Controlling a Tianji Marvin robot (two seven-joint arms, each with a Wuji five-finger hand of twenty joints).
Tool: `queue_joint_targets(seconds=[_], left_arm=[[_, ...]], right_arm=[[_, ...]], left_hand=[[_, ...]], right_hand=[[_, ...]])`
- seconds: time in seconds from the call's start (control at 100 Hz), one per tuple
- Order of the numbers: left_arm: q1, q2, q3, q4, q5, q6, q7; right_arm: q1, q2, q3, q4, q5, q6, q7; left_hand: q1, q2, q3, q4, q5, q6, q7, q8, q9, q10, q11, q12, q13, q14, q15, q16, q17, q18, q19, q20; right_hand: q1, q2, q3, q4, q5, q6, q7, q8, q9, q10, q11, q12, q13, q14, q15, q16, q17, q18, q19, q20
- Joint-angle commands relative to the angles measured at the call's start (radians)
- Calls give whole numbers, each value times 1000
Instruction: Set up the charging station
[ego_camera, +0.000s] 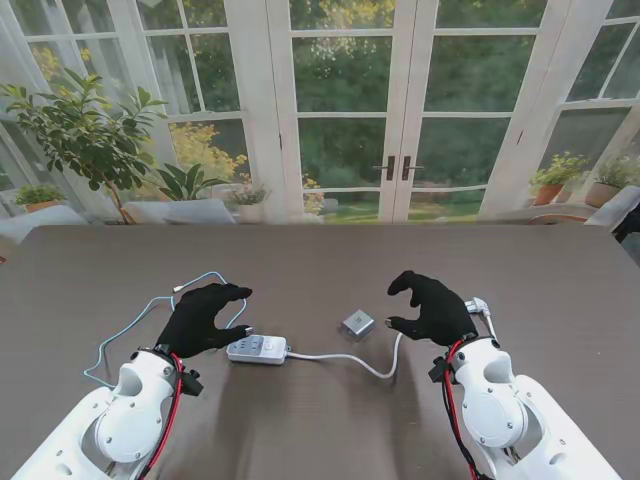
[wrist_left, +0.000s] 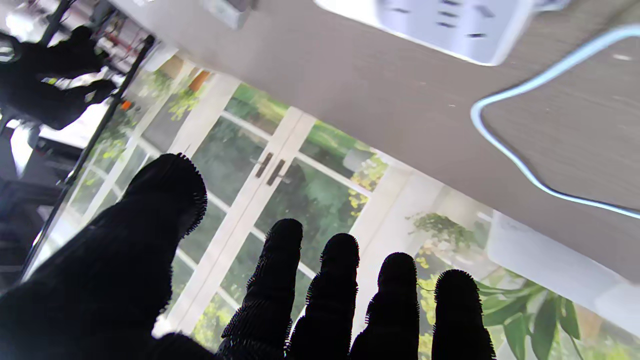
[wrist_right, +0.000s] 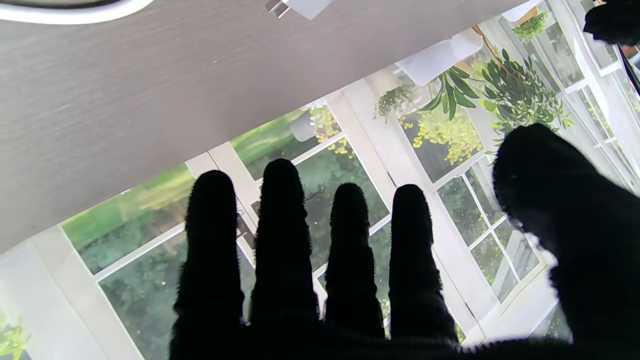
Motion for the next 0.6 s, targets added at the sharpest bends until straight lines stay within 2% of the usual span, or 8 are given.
queue_joint_targets(seconds=[0.0, 0.3, 0.59], left_arm=[[32, 21, -45, -41, 24, 23, -60], [138, 57, -224, -137, 129, 86, -247], [150, 78, -281, -112, 208, 62, -333]], right_arm=[[-8, -1, 1, -12, 2, 2, 16], [-4, 0, -14, -8, 19, 0, 36], [-5, -1, -17, -7, 43, 3, 44]], left_hand=[[-35, 42, -25, 12, 18, 5, 7, 5, 30, 6, 1, -5, 28, 8, 7, 11, 6, 13, -20, 18], [-25, 41, -17, 15, 36, 9, 13, 13, 46, 5, 1, 2, 37, 11, 19, 17, 6, 14, 9, 29], [-21, 23, 17, 16, 33, 10, 10, 14, 19, -6, -9, 0, 27, -3, 24, 18, 1, 0, 39, 30]], right_hand=[[-27, 15, -14, 24, 14, -18, -405, -3, -27, 0, -17, -9, -12, -9, -22, -876, -6, 0, -22, 18], [-32, 32, -24, 27, 13, -11, -408, -4, -31, 4, -21, -9, -14, -9, -23, -876, -8, -1, -24, 23], [-31, 43, -32, 30, 21, -3, -408, -4, -27, 8, -21, -8, -12, -7, -22, -875, -9, 1, -26, 27]])
